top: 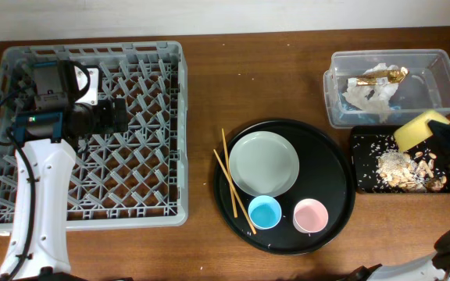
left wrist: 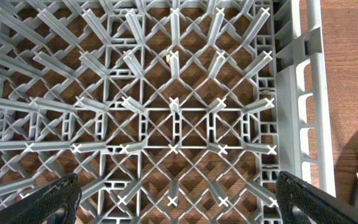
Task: Sort waste into correct bins and load items into the dishwasher rack
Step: 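Grasp the yellow bowl with the right gripper and tip scraps onto the black tray, then set the yellow bowl back on the round tray with the right gripper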
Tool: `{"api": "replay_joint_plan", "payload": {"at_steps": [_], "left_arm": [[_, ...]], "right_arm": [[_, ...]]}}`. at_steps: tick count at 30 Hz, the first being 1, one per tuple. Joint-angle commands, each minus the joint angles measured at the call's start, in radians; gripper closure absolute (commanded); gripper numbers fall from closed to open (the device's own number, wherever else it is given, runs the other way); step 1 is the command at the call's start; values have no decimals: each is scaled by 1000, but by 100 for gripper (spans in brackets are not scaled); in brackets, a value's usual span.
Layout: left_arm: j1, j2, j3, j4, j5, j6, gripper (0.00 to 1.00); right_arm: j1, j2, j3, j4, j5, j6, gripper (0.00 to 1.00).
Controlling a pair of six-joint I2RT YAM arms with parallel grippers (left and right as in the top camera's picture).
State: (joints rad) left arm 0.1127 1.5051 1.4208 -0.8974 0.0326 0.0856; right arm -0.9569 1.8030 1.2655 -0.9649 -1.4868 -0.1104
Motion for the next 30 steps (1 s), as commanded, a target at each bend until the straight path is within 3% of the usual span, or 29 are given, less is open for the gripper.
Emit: {"api": "replay_joint_plan", "payload": {"at_steps": [1, 3, 6, 9, 12, 14, 18, 24, 27, 28, 30], "left_arm": [[5, -12, 14, -1, -3, -6, 1], [5, -12, 14, -2, -3, -6, 1], [5, -12, 14, -1, -3, -6, 1], [5, -12, 14, -1, -3, -6, 1], [5, -12, 14, -1, -3, -6, 1], [21, -12, 14, -2, -3, -6, 1], [19, -12, 14, -2, -3, -6, 1], [19, -12, 14, -2, -3, -6, 1], [19, -12, 14, -2, -3, -6, 1], [19, -12, 14, -2, -3, -6, 1], [19, -12, 14, -2, -3, -6, 1]], "right_arm": [[8, 2, 0, 1, -32, -124, 96], [8, 2, 1, 6, 107, -176, 96], [22, -20, 3, -151, 114, -329, 96], [84, -186, 73, -284, 283, -381, 96], [375, -396, 128, -246, 626, -134, 96], [645, -408, 128, -211, 971, 60, 96], [1045, -256, 128, -209, 1397, 278, 96], [1125, 133, 128, -166, 1413, 288, 96], [1126, 176, 128, -156, 1408, 288, 95], [1126, 174, 128, -157, 1392, 288, 57], [1126, 167, 131, -160, 1363, 287, 49]]}}
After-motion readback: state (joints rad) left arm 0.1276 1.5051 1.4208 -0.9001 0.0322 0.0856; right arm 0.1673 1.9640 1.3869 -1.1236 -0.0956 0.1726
